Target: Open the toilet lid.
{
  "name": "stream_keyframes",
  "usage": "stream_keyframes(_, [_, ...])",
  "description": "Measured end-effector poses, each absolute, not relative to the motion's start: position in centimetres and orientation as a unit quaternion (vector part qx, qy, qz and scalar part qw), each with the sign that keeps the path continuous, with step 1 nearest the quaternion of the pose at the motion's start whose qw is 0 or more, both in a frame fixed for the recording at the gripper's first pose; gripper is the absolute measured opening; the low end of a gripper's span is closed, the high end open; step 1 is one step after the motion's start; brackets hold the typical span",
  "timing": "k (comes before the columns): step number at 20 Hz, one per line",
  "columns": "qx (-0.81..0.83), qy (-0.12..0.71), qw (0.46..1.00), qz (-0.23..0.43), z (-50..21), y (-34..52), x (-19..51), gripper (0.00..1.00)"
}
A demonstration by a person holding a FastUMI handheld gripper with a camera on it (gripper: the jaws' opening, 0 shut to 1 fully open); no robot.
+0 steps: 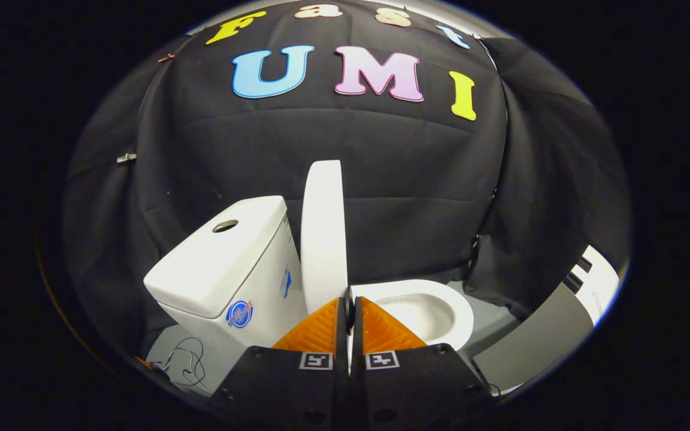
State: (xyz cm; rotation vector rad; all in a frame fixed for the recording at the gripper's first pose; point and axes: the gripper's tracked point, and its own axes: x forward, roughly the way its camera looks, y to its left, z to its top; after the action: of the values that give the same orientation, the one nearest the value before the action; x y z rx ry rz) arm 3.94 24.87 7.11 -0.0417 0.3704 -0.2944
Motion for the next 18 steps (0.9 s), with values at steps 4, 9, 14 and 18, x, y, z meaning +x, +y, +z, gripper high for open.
stream_keyframes(4, [-0.044, 0.178, 0.971, -0.156, 6.6, 26.2, 4.2, 0.06])
stream_keyframes(9, [-0.052, 0.177, 0.972, -0.147, 6.4, 28.3, 4.5, 0.09])
stream_keyframes(14, [-0.082, 0.169, 0.973, -0.136, 5.7, 30.2, 5.1, 0.16])
stream_keyframes(18, [-0.089, 0.164, 0.976, -0.113, 5.4, 31.8, 5.5, 0.29])
